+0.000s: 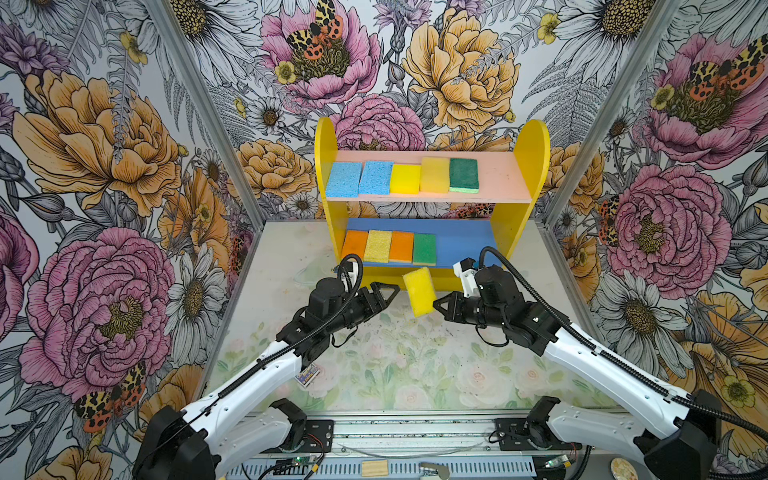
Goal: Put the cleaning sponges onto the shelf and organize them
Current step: 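Carry the yellow sponge onto the blue shelf with the right gripper while left withdraws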
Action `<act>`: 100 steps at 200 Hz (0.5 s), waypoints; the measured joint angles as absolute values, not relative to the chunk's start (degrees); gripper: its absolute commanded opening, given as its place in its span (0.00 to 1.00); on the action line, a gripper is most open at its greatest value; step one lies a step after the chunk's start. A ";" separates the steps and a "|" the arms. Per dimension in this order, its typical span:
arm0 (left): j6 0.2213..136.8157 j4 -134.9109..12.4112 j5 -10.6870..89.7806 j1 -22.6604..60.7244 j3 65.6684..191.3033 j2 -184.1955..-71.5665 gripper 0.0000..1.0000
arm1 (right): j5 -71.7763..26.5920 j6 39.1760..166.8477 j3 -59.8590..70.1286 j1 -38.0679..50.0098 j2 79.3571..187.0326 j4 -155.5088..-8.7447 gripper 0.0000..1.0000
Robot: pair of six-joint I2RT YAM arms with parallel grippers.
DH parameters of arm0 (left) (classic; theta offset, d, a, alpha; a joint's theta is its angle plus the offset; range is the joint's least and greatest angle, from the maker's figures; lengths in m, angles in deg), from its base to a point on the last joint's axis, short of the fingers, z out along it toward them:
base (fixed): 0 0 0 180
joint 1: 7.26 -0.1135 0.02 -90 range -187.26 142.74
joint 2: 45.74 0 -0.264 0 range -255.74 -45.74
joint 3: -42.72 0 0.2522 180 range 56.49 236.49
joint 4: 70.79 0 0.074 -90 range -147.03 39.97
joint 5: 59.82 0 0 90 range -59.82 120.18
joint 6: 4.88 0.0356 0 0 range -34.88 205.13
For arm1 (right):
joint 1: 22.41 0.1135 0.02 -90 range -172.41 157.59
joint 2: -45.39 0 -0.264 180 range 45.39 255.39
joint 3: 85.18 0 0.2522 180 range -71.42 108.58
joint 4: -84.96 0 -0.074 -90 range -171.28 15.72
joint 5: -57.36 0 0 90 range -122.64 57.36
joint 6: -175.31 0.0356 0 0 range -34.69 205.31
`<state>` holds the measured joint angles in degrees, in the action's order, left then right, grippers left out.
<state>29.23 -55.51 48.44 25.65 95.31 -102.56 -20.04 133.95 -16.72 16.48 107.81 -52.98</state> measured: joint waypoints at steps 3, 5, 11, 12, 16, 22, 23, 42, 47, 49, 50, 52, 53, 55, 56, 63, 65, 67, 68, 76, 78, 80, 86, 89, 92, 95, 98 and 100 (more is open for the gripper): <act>29.44 -55.29 48.48 25.47 95.55 -102.16 0.92 | -20.18 133.95 -16.74 16.35 107.72 -53.05 0.06; 29.71 -55.12 48.52 25.45 95.66 -101.97 0.92 | -20.26 134.00 -16.76 16.24 107.63 -53.07 0.06; 31.30 -52.28 49.44 24.05 96.30 -100.35 0.93 | -20.46 134.20 -17.01 15.00 107.26 -53.33 0.06; 31.63 -51.88 49.49 23.88 96.34 -100.09 0.93 | -20.39 134.24 -17.05 14.95 107.22 -53.35 0.06; 32.79 -49.65 49.81 22.78 96.43 -98.32 0.94 | -20.87 134.39 -17.22 14.30 106.80 -53.33 0.06; 34.36 -46.72 49.88 20.75 96.47 -95.58 0.96 | -21.55 134.52 -17.51 13.27 106.06 -53.29 0.06; 34.58 -46.09 49.88 20.21 96.47 -94.93 0.96 | -21.73 134.59 -17.55 13.01 105.88 -53.31 0.06; 39.19 -39.25 50.10 13.47 97.24 -86.69 0.99 | -25.75 134.94 -17.64 9.82 103.94 -53.51 0.06; 40.05 -37.78 50.25 12.25 97.48 -85.22 0.99 | -26.86 134.94 -17.55 9.27 103.70 -53.53 0.06; 40.57 -37.26 50.40 11.70 97.54 -84.57 0.99 | -27.37 134.92 -17.46 9.14 103.63 -53.49 0.06; 40.68 -37.06 50.45 11.53 97.57 -84.37 0.99 | -27.65 134.89 -17.42 9.05 103.61 -53.49 0.06; 40.92 -36.52 50.60 11.05 97.65 -83.76 0.99 | -27.98 134.89 -17.38 8.99 103.59 -53.49 0.06; 41.07 -36.30 50.64 10.87 97.65 -83.56 0.99 | -28.24 134.87 -17.29 8.94 103.61 -53.51 0.06; 41.66 -35.73 50.78 10.33 97.74 -82.97 0.99 | -28.72 134.76 -17.18 8.85 103.61 -53.46 0.06; 41.84 -35.53 50.82 10.15 97.76 -82.80 0.99 | -28.85 134.76 -17.14 8.83 103.63 -53.46 0.06; 43.06 -33.92 51.50 8.42 97.83 -81.27 0.99 | -30.34 134.44 -16.63 8.72 103.96 -53.46 0.07; 43.32 -33.48 51.69 7.94 97.83 -80.96 0.99 | -30.78 134.33 -16.46 8.70 104.05 -53.44 0.07; 43.50 -33.09 51.85 7.64 97.83 -80.74 0.99 | -31.19 134.28 -16.28 8.68 104.20 -53.49 0.07; 43.70 -32.74 51.98 7.29 97.83 -80.52 0.99 | -31.48 134.15 -16.13 8.66 104.37 -53.49 0.07; 44.77 -31.01 52.92 5.56 97.81 -79.74 0.99 | -32.81 133.58 -15.19 8.61 105.23 -53.44 0.07; 44.98 -30.59 53.14 5.10 97.78 -79.58 0.99 | -33.20 133.47 -14.86 8.59 105.49 -53.44 0.07; 45.20 -30.18 53.40 4.73 97.78 -79.45 0.99 | -33.53 133.28 -14.56 8.55 105.82 -53.51 0.07; 45.79 -29.11 54.12 3.55 97.72 -79.15 0.99 | -34.19 132.77 -13.64 8.22 106.76 -53.49 0.07; 46.19 -28.54 54.45 2.98 97.70 -79.06 0.99 | -34.51 132.53 -13.14 8.11 107.37 -53.53 0.07; 46.41 -27.99 54.80 2.44 97.67 -79.02 0.99 | -34.69 132.32 -12.63 7.96 107.85 -53.53 0.07; 46.71 -27.49 55.17 1.91 97.65 -78.91 0.99 | -34.91 132.12 -12.15 7.83 108.44 -53.59 0.07; 46.89 -27.10 55.45 1.43 97.63 -78.84 0.99 | -35.10 131.86 -11.58 7.65 109.07 -53.64 0.07; 47.13 -26.77 55.63 1.15 97.61 -78.80 0.99 | -35.23 131.70 -11.28 7.56 109.47 -53.73 0.07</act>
